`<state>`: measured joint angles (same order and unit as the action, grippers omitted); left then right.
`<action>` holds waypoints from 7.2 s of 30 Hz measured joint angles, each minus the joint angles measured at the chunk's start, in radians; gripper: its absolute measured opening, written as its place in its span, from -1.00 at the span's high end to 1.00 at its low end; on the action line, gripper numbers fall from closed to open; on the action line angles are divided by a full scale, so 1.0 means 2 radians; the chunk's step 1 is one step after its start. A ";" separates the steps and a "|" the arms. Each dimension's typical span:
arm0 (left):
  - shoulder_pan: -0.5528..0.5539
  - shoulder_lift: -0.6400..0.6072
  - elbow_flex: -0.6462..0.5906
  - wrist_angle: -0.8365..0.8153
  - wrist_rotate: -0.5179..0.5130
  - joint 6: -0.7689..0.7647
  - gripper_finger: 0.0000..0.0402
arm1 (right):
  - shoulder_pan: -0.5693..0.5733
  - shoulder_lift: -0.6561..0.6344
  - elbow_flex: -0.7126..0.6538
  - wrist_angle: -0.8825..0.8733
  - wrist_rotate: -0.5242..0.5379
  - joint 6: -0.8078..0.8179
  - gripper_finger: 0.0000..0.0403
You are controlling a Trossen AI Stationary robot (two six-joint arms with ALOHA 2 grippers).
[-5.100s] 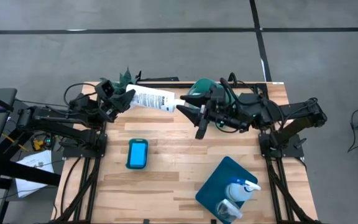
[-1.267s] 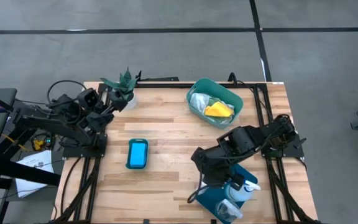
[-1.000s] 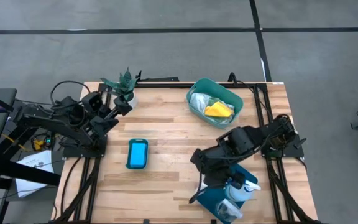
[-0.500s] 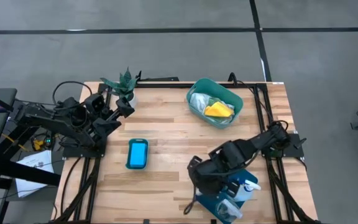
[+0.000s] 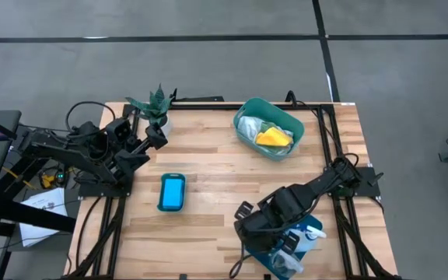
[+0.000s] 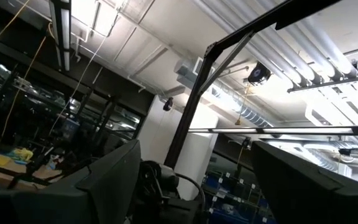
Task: Pick & Place Kitchen Items
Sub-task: Put the white glass cleaner bottle into the blue bin, then return to Home Position
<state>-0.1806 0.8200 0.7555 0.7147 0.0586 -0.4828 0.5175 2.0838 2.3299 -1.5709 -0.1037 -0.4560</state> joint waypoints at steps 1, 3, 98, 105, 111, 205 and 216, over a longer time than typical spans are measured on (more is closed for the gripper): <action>0.000 0.000 0.000 0.000 0.000 0.000 -0.50 | -0.002 0.000 0.000 0.000 0.000 0.004 0.47; 0.000 0.000 0.000 0.000 0.000 0.000 -0.50 | -0.003 0.000 0.000 -0.001 -0.004 0.006 0.47; -0.029 0.000 0.000 0.000 0.000 0.007 -0.50 | 0.005 0.039 0.000 -0.001 0.024 0.191 0.47; -0.029 0.000 0.000 -0.001 0.000 0.006 -0.50 | -0.005 0.039 0.000 0.000 0.001 0.284 0.47; -0.029 0.000 0.000 -0.006 0.006 0.006 -0.50 | -0.011 0.039 0.000 0.000 -0.001 0.361 0.47; -0.029 0.000 0.000 -0.021 0.009 0.006 -0.50 | 0.034 0.039 -0.064 0.017 0.051 0.608 -0.46; -0.029 0.000 0.000 -0.021 0.022 0.004 -0.50 | 0.001 0.036 -0.017 0.016 0.081 0.608 -0.46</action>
<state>-0.2382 0.8200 0.7563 0.6726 0.1032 -0.4747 0.5188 2.1567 2.2964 -1.5387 0.0577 0.7603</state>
